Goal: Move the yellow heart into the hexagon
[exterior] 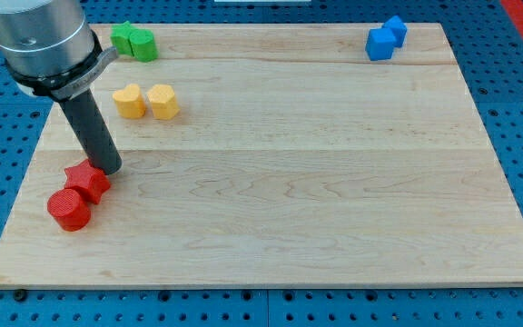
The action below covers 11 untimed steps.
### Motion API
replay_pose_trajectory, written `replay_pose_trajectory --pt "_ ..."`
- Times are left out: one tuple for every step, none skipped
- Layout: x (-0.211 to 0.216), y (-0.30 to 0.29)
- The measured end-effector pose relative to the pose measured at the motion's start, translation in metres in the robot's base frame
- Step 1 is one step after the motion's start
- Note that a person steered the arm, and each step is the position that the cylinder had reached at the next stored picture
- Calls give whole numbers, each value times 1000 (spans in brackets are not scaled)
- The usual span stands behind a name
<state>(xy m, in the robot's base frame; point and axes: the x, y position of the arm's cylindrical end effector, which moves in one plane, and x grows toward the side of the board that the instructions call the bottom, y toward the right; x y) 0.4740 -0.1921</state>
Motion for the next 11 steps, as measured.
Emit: replay_pose_trajectory --pt "16 -9" --pt "9 -14" --pt "-22 -27" --pt "-51 -48" --pt "-76 -55" --pt "-92 -52" --pt "-108 -40" --pt "-124 -33" --pt "-128 -9" --pt "-128 17" --pt "-128 45"
